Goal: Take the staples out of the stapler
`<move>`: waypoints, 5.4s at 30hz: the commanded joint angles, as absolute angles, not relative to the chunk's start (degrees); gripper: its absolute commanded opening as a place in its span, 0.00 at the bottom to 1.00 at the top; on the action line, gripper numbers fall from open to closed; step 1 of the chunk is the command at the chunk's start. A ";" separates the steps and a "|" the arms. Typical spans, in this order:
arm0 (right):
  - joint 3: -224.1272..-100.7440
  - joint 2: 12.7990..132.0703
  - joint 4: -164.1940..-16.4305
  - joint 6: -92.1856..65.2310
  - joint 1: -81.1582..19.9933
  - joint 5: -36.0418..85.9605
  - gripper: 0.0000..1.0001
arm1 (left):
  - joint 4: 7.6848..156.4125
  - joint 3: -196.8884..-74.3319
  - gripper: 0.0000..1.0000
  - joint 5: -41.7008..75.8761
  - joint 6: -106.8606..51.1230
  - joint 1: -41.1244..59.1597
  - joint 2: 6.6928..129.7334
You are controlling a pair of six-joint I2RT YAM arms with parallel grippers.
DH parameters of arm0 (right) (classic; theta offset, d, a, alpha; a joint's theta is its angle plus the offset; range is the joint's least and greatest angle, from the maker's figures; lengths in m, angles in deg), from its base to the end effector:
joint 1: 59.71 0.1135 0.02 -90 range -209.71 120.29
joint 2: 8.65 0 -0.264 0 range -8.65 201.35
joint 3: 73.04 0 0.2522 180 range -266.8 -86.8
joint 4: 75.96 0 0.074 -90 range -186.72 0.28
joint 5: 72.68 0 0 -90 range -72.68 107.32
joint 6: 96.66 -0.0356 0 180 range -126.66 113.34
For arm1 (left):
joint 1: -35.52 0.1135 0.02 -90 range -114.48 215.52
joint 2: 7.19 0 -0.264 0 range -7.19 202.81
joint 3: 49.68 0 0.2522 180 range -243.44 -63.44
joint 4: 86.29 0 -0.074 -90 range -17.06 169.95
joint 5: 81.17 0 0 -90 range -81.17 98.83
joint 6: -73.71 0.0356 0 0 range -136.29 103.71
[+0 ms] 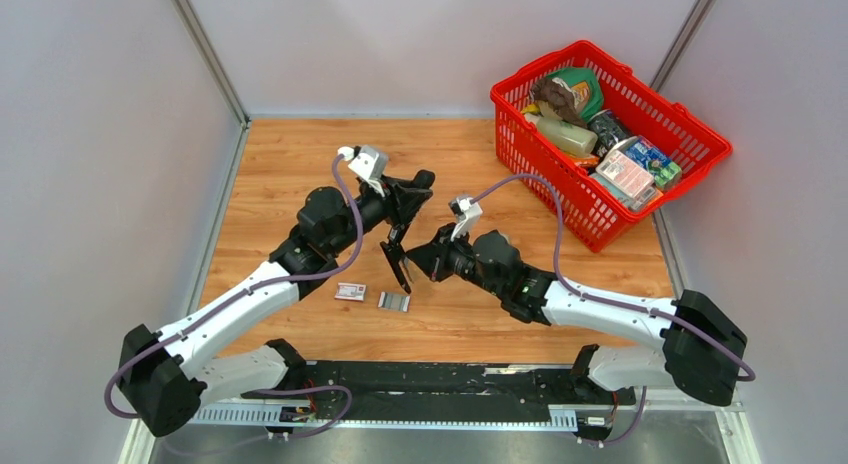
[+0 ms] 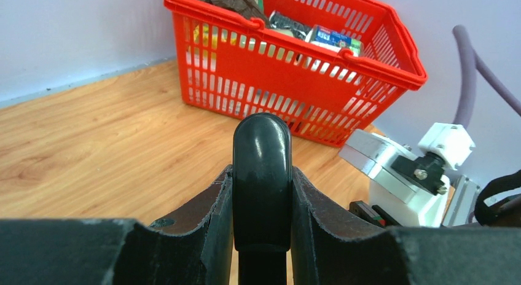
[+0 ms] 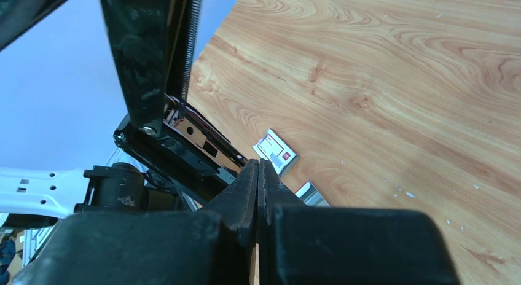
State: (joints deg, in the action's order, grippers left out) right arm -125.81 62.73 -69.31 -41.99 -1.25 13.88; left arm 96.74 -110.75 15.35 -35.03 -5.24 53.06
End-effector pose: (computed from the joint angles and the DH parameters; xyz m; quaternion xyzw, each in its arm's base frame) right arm 0.1493 0.2391 0.2605 -0.1372 0.7646 0.4435 0.4471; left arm 0.1869 -0.1665 0.3537 0.1710 0.6614 -0.3956 0.6139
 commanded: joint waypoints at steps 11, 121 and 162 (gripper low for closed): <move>-124.42 63.77 -59.49 -40.24 -0.56 19.16 0.00 | 105.78 -116.09 0.00 11.91 -29.56 -6.05 60.83; -120.99 65.72 -59.02 -34.35 -11.02 17.41 0.00 | 73.00 -136.75 0.00 19.03 -30.97 -6.67 61.54; -126.97 64.04 -69.59 -41.99 5.77 6.25 0.00 | 67.73 -133.58 0.00 11.02 -32.20 -6.67 47.92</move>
State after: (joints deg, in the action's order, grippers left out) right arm -123.75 63.36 -75.19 -39.92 5.50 11.47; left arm 64.50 -131.10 10.45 -29.94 -6.46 50.04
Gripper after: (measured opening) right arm 0.003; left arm 0.399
